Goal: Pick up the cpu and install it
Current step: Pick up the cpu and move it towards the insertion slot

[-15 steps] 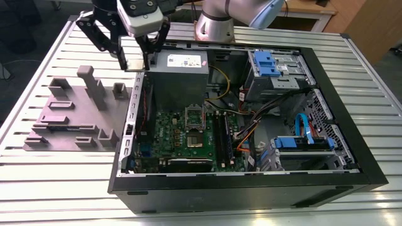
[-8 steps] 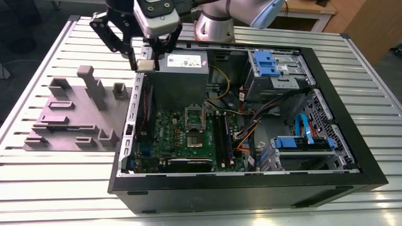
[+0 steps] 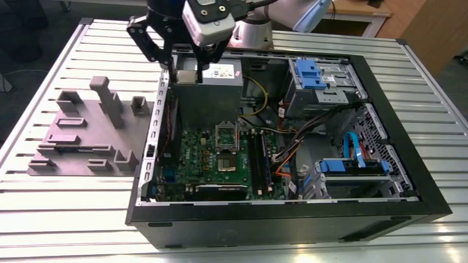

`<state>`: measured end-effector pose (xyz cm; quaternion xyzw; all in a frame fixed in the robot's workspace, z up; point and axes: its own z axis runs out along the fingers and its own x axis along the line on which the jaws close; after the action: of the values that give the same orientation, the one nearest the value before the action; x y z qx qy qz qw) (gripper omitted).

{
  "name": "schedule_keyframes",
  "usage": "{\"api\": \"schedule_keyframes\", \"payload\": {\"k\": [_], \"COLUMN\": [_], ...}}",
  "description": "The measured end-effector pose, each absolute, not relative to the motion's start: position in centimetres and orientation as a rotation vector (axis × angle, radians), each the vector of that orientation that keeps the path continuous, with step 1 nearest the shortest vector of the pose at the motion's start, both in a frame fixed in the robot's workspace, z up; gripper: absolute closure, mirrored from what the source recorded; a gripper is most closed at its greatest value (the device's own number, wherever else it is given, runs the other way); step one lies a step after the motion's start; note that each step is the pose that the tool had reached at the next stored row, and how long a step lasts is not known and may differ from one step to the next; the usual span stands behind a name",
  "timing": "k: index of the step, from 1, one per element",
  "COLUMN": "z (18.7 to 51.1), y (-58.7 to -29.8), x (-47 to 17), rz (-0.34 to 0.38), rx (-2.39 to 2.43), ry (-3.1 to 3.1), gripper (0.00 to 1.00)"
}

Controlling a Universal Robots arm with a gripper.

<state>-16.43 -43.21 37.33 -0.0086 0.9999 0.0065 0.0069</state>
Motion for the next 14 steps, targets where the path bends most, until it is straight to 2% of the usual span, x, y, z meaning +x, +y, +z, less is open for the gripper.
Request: {"api": "schedule_keyframes", "payload": {"k": [6, 14], "z": [37.3, 36.9], "y": [-43.2, -44.7], "x": [-14.6, -14.0], "rz": [0.020, 0.020], "rx": [-0.027, -0.026], "ry": [3.128, 3.128], "gripper": [0.53, 0.53]}}
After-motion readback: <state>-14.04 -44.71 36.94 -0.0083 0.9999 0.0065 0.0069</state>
